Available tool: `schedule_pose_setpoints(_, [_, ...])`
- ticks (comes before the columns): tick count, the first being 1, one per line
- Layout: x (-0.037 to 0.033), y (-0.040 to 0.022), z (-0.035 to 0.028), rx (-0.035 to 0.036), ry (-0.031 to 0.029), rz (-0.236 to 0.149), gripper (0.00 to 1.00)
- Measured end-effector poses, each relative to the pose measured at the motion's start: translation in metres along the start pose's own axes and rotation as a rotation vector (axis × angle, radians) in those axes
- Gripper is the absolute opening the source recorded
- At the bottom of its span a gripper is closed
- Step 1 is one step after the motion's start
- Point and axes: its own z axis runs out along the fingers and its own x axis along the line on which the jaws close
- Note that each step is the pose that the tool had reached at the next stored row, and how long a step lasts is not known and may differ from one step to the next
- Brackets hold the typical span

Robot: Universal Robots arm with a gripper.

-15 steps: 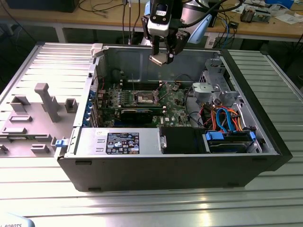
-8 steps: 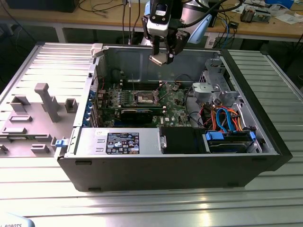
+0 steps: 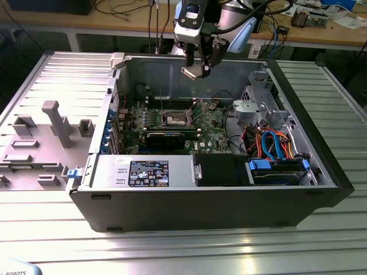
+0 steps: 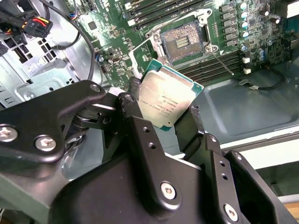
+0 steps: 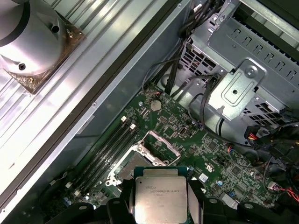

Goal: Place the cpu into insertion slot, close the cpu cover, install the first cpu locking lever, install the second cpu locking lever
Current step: 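Place the cpu into insertion slot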

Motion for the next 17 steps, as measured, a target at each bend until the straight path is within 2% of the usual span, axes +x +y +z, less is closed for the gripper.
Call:
schedule_pose_setpoints(5, [0.0000, 0.0000, 0.0000, 0.0000, 0.0000, 0.001, 0.54])
schedule_pose_setpoints(8, [0.0000, 0.0000, 0.0000, -0.0003, -0.0013, 0.015, 0.54])
schedule_pose_setpoints(12, [0.0000, 0.0000, 0.0001, -0.0015, -0.0065, 0.073, 0.54])
schedule_pose_setpoints(14, [0.0000, 0.0000, 0.0002, -0.0025, -0.0113, 0.126, 0.54])
schedule_pose_setpoints(17, [0.0000, 0.0000, 0.0002, -0.0027, -0.0123, 0.138, 0.54])
